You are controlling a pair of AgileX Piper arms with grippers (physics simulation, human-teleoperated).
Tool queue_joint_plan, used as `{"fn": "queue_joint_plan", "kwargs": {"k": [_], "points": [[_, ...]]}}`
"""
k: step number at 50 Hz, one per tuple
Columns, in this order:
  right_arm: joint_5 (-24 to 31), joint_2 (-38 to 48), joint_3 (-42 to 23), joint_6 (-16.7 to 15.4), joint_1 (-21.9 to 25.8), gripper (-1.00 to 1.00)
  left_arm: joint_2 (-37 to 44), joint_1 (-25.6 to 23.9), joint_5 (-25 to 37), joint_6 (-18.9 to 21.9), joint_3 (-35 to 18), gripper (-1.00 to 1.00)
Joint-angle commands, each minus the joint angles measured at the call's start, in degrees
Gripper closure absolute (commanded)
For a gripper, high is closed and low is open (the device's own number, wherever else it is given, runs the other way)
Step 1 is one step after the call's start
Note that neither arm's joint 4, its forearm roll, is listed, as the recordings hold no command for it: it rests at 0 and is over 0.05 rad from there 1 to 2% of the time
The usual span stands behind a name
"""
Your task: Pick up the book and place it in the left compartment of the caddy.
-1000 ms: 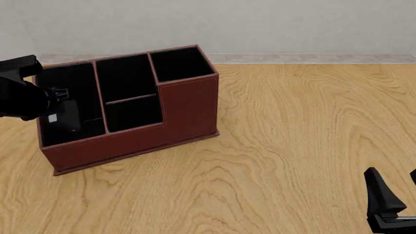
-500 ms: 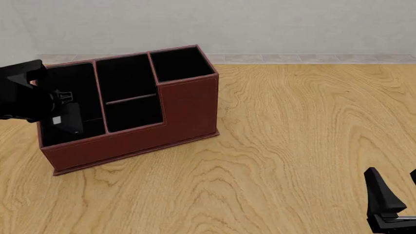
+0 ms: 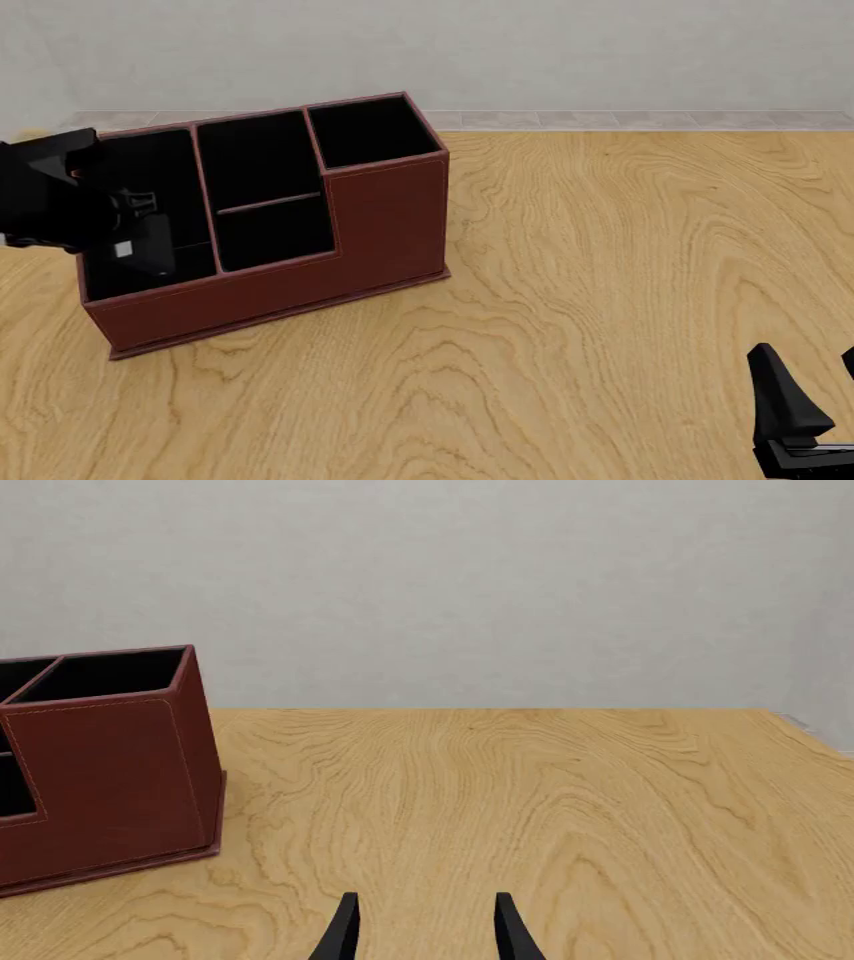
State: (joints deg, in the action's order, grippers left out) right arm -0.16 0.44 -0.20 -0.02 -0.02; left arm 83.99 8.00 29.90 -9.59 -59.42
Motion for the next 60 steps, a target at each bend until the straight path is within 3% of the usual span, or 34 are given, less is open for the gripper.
{"fn": "queue_joint_plan", "kwargs": {"k": [1, 60], "points": [[0.03, -0.08, 0.03, 0.02, 0.00, -1.00, 0.63, -0.26, -1.31, 0.94, 0.11, 1.00], [0.03, -0.07, 0.03, 0.03, 0.00, -1.00, 5.77, 0.63, -4.61, 0.97, -0.91, 1.00]]}}
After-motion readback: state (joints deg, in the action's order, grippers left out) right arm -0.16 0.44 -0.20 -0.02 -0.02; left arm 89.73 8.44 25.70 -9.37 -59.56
